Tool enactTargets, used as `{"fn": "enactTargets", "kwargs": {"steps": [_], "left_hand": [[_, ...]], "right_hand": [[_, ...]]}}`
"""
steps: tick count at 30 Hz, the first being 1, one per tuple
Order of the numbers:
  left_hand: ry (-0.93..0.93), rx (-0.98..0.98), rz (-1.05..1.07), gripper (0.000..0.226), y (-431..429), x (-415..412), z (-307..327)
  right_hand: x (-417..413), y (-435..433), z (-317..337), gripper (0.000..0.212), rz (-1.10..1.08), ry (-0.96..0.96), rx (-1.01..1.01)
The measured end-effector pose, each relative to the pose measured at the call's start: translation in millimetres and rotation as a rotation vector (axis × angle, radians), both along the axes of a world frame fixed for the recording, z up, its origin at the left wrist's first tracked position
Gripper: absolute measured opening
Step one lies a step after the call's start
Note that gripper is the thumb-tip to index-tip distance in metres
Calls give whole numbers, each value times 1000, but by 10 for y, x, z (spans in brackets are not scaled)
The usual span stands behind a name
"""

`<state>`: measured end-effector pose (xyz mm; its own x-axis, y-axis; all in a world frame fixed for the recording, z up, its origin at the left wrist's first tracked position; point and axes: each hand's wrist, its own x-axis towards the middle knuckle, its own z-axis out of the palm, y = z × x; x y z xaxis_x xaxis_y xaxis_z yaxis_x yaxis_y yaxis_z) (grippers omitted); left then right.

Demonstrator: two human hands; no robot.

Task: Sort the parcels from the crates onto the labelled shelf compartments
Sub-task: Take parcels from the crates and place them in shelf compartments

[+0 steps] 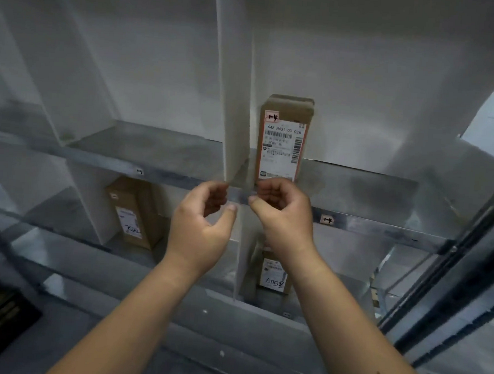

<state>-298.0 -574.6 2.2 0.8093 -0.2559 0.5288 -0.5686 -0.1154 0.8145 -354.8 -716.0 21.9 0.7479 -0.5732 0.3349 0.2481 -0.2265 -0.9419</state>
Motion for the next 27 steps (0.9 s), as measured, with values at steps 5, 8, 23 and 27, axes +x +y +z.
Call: {"fn": "enactTargets", "kwargs": {"steps": [5, 8, 23, 27], "left_hand": [[70, 89, 184, 29, 687, -22, -279], [137, 96, 287, 30, 1171, -17, -404], [210, 124, 687, 24, 4166, 298, -654], [237, 161, 772, 19, 4937, 362, -632]], "right_hand": [[166, 508, -276, 22, 208, 72, 30], [339, 975, -340, 23, 368, 94, 64], [1390, 4087, -625, 20, 897, 163, -51], [1641, 4886, -747, 23, 1008, 189, -33]]}}
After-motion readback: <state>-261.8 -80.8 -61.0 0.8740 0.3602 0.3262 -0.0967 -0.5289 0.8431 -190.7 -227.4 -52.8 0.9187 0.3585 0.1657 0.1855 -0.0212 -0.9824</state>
